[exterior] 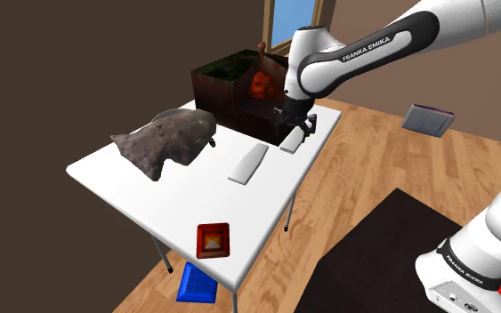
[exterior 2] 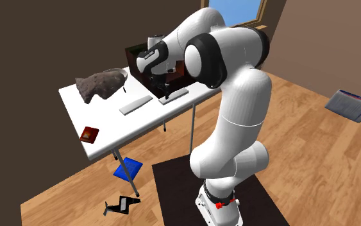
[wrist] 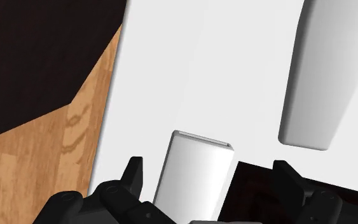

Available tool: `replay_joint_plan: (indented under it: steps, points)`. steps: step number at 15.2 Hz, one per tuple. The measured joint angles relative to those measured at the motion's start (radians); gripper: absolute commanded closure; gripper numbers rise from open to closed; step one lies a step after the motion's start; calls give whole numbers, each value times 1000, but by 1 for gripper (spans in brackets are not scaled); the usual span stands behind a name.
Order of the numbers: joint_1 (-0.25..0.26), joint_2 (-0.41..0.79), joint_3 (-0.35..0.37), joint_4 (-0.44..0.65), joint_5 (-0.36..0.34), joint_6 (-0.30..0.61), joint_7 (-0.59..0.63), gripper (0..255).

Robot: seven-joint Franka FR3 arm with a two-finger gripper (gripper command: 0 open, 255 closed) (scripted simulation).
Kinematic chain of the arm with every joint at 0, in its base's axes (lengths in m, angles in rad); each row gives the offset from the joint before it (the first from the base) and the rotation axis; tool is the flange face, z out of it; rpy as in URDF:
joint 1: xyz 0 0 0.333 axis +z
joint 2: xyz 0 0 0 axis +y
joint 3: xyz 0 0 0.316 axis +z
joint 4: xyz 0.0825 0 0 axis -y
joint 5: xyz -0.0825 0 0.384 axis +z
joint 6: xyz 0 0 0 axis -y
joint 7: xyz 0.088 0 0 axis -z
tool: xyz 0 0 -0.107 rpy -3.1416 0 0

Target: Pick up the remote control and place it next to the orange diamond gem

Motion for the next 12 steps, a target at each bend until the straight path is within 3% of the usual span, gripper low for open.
replay_joint_plan:
  steps: [7,12]
  points:
    - [6,53,7,-15,-28,80,22,0]
    - [2,64,9,-16,-31,82,25,0]
